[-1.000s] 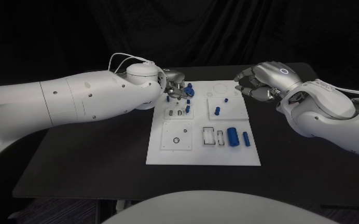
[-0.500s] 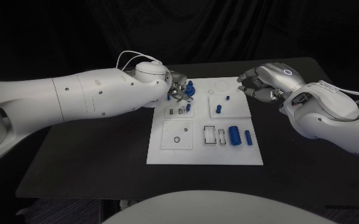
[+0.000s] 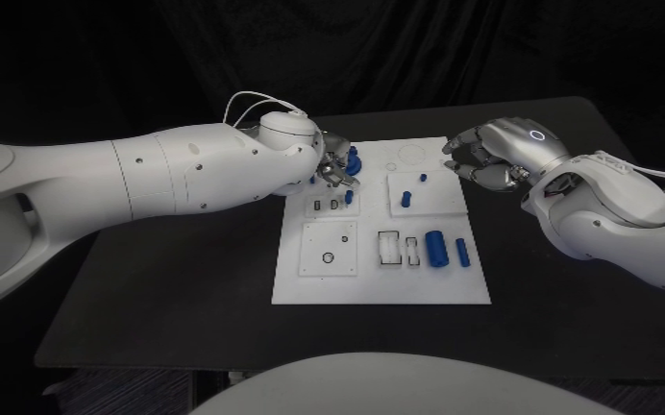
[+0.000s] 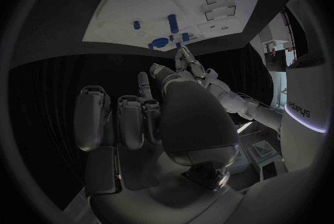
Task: Assemble the parts on the task board
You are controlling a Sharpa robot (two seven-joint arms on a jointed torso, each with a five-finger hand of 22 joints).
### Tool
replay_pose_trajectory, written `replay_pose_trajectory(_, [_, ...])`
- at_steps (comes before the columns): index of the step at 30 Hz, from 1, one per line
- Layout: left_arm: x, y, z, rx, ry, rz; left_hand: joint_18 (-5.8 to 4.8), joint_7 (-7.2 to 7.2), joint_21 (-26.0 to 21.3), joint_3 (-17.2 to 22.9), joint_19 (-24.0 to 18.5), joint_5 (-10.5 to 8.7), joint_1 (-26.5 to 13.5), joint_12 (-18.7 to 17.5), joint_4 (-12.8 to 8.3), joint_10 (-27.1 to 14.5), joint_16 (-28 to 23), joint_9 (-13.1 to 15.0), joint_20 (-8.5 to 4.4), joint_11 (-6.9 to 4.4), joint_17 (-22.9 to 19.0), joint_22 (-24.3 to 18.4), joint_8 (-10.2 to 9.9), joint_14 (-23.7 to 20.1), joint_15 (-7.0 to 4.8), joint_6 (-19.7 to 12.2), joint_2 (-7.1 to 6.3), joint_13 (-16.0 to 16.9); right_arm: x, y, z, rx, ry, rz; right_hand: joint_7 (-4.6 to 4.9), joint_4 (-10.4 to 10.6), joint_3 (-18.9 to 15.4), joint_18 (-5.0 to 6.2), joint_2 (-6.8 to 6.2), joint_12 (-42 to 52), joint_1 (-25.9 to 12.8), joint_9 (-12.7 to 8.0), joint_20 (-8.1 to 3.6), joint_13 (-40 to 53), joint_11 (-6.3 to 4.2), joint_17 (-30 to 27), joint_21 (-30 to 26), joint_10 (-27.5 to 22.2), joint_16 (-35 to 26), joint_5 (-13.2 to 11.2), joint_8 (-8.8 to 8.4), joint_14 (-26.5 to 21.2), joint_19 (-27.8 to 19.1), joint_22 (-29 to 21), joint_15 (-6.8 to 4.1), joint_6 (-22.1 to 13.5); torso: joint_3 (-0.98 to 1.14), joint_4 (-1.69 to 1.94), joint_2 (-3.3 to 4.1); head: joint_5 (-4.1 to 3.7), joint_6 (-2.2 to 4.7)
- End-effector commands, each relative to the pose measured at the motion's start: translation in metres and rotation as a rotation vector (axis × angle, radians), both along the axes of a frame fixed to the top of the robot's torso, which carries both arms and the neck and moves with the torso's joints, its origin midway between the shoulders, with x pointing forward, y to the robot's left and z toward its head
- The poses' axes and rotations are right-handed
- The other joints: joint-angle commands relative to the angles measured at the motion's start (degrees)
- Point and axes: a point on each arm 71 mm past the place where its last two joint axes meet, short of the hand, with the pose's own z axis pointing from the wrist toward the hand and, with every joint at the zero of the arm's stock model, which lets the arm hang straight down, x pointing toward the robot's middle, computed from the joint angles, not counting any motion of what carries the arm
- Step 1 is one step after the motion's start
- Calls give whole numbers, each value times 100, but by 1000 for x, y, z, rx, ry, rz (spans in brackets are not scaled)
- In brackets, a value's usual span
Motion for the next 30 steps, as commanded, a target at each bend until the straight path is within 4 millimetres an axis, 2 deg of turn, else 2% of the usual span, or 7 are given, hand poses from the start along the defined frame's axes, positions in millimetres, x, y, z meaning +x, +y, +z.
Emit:
replay_pose_trajectory(1, [-2, -3, -2, -3, 18, -32, -103, 21, -21, 31, -13, 21, 52, 1811, 6, 588, 37, 11, 21, -20, 1507, 7, -44, 595, -27, 20, -13, 1782, 0, 0, 0, -5, 6, -15, -12, 35, 8, -33, 14, 15, -4, 4, 22, 1509, 45, 1051, -36, 586, -23, 33, 2, 493, 140, 1118, 35, 48, -12, -18, 7, 1, 1])
replay_pose_trajectory(9, [-4, -5, -4, -11, 52, -31, -102, 23, -32, 25, -16, -4, -48, 1811, 50, 588, 37, 46, 24, -17, 1507, 8, -88, 595, -24, 91, -1, 1782, 0, 0, 0, -8, 11, -17, -8, 38, 23, -30, 13, 4, 7, 1, 25, 1496, 49, 1042, -51, 573, -32, 74, -10, 491, 135, 1115, 38, 52, -60, 2, 1, -15, 1])
replay_pose_trajectory(20, [-4, -3, -7, 0, 73, -8, -102, 3, -36, 42, -12, 67, -55, 1811, 32, 588, 37, 83, 23, -29, 1507, 18, -111, 595, -30, 170, -18, 1782, 0, 0, 0, -12, 16, -20, -5, 38, 36, -29, 9, -3, 17, -1, 26, 1488, 51, 1042, -55, 565, -33, 107, -19, 491, 135, 1115, 39, 55, -61, -3, 8, -17, 1])
replay_pose_trajectory(30, [-3, -3, -9, -1, 74, -3, -98, -19, -47, 79, -15, 152, -30, 1811, 15, 588, 37, 119, 13, -47, 1507, 16, -152, 595, -44, 234, -40, 1782, 0, 0, -1, -15, 20, -18, -1, 49, 44, -28, 6, -6, 13, -4, 28, 1485, 54, 1043, -60, 561, -32, 147, -30, 491, 134, 1114, 42, 57, -76, -4, 3, -20, 1])
